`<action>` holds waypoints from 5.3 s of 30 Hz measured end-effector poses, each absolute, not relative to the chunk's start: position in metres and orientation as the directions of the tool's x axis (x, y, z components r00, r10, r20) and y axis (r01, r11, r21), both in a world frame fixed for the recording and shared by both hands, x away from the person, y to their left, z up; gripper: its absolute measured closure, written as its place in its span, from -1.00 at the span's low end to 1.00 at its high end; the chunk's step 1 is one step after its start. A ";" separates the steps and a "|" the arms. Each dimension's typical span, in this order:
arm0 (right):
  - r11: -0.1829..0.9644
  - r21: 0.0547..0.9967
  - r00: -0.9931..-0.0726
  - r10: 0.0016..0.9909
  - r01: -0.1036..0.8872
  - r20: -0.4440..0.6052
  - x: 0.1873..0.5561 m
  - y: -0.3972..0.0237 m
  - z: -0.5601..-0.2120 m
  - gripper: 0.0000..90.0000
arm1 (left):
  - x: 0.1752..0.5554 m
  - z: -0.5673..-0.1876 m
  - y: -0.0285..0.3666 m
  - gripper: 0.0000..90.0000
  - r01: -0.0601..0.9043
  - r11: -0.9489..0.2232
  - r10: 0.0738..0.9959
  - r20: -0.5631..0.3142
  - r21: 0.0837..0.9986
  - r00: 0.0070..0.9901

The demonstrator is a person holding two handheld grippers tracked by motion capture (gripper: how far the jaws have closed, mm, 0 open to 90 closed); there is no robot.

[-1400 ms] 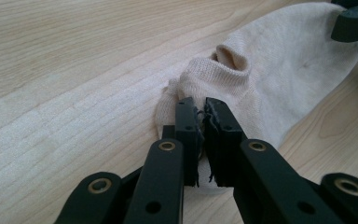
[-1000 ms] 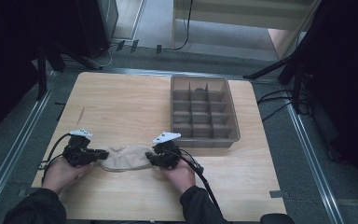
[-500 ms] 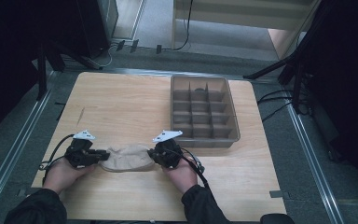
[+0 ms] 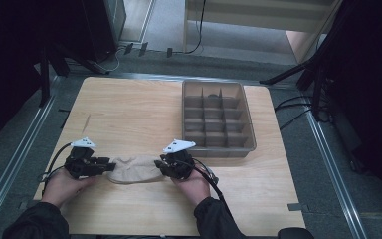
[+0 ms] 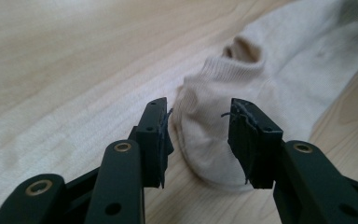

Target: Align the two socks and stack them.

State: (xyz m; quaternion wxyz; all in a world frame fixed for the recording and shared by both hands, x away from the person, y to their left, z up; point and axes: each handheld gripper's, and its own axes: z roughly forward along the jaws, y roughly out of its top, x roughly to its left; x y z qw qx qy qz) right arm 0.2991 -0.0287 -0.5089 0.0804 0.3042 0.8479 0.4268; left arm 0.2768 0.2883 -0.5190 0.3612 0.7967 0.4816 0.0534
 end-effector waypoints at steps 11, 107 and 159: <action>0.461 0.776 -0.824 0.551 0.431 0.130 0.302 -0.020 -0.508 0.82 | 0.265 -0.509 0.282 0.52 0.723 -0.271 0.807 -0.259 0.635 0.530; 0.542 0.720 -0.846 0.521 0.434 0.118 0.293 -0.007 -0.543 0.63 | 0.281 -0.533 0.273 0.73 0.731 -0.314 0.864 -0.136 0.606 0.485; 0.590 0.694 -0.878 0.462 0.412 0.128 0.303 0.050 -0.529 0.98 | 0.277 -0.504 0.293 0.82 0.802 -0.186 0.815 -0.366 0.568 0.448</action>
